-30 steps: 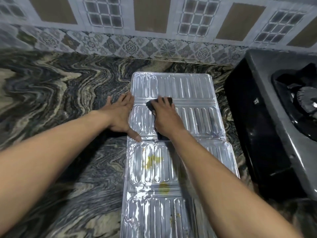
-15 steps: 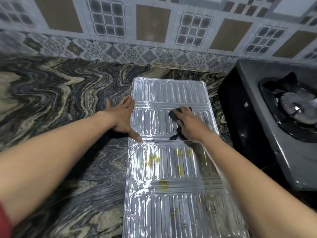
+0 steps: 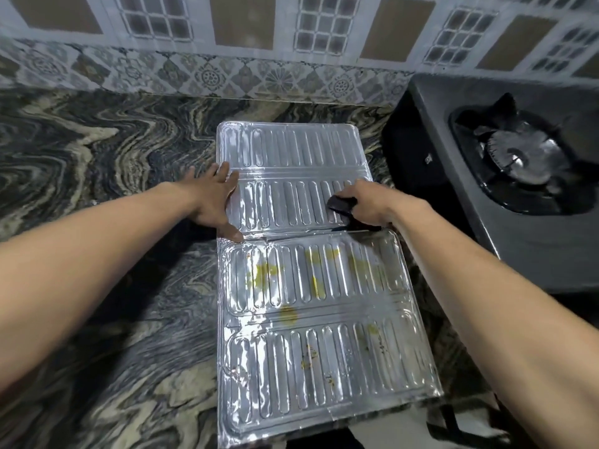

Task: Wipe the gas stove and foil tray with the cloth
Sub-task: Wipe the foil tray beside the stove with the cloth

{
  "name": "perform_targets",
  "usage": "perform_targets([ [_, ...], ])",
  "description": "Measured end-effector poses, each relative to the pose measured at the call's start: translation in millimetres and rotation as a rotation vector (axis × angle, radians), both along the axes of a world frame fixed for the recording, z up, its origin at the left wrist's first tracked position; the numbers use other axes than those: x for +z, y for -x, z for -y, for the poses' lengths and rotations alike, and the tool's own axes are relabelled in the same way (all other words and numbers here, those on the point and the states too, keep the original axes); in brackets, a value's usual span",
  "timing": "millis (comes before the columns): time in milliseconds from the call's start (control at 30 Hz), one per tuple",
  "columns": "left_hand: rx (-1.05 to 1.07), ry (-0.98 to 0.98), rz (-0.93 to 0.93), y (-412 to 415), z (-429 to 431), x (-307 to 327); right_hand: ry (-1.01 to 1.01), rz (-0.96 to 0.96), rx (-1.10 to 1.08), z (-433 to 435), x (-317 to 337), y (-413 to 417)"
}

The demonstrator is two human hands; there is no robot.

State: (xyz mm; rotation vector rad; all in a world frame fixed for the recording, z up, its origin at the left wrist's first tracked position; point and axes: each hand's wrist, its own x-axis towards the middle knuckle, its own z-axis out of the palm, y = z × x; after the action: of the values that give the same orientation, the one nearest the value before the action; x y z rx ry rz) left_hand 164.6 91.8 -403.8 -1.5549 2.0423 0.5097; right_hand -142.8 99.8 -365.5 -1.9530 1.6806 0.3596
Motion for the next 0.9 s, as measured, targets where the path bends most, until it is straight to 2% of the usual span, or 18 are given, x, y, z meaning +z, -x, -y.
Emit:
perform_targets([
  [167, -0.012, -0.008, 0.02, 4.6, 0.2, 0.8, -0.118, 0.013, -0.004, -31.7, 13.7, 1.9],
  [333, 0.007, -0.021, 0.014, 5.0, -0.5, 1.8, -0.022, 0.025, 0.0, -48.0, 10.8, 20.0],
  [400, 0.008, -0.024, 0.015, 5.0, -0.1, 0.8, 0.051, 0.003, 0.013, -78.8, -17.0, 22.8],
  [500, -0.001, -0.017, 0.001, 5.7, -0.5, 0.3, 0.361, -0.015, -0.191, -134.5, -65.4, 8.3],
  [567, 0.0, -0.011, -0.021, 5.6, -1.9, 0.3, 0.457, -0.034, -0.287, -151.5, -83.2, -15.3],
  [700, 0.007, -0.021, -0.045, 7.0, -2.2, -0.3, 0.535, -0.011, -0.214, -146.8, -92.1, -62.3],
  [900, 0.016, -0.005, -0.063, 5.2, -0.5, -2.1, 0.471, 0.146, 0.025, -156.7, -87.4, -132.4],
])
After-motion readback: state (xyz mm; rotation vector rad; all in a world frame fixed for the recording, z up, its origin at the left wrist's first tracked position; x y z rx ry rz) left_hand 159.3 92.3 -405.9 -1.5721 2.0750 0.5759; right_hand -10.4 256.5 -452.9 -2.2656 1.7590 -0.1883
